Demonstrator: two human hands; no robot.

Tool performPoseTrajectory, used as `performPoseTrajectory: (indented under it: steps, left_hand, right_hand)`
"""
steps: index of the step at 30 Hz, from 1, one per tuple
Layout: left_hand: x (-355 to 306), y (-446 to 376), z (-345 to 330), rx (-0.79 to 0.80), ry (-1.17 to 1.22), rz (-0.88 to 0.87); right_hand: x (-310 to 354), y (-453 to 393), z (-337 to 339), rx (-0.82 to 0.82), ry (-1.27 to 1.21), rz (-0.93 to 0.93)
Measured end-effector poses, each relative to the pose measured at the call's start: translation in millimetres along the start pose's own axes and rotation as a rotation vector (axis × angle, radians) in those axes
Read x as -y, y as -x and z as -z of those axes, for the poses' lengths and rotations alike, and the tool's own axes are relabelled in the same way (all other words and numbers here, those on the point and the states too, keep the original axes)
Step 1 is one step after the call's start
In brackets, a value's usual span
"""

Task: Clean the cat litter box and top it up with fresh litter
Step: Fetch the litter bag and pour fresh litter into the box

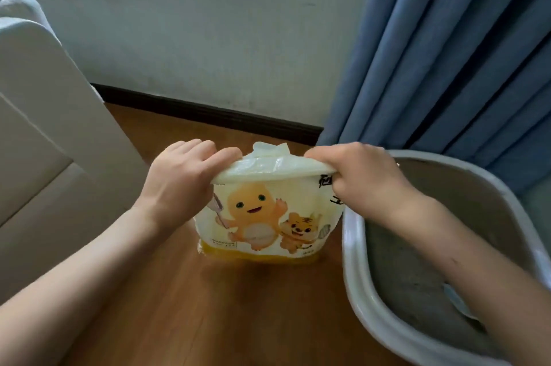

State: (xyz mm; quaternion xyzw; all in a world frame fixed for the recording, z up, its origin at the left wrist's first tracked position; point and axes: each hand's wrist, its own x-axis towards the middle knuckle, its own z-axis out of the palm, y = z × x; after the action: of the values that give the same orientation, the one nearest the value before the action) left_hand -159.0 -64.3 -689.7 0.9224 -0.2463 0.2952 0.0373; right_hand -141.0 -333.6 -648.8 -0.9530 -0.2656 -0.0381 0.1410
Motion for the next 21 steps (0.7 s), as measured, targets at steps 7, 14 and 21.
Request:
performPoseTrajectory:
  steps: [7,14,21]
  left_hand:
    - [32.8,22.2,-10.1,0.005,-0.057,0.055]
    - [47.0,44.1,-18.2,0.139,-0.021,0.119]
    - [56.0,24.9,1.4,0.369,0.064,0.257]
  right_hand:
    - [18.0,-35.9,-22.5,0.033,0.028,0.120]
    - [31.0,-49.6,-54.4,0.067,0.105,0.121]
    - [31.9,-67.7,-56.4,0.082,0.025,0.120]
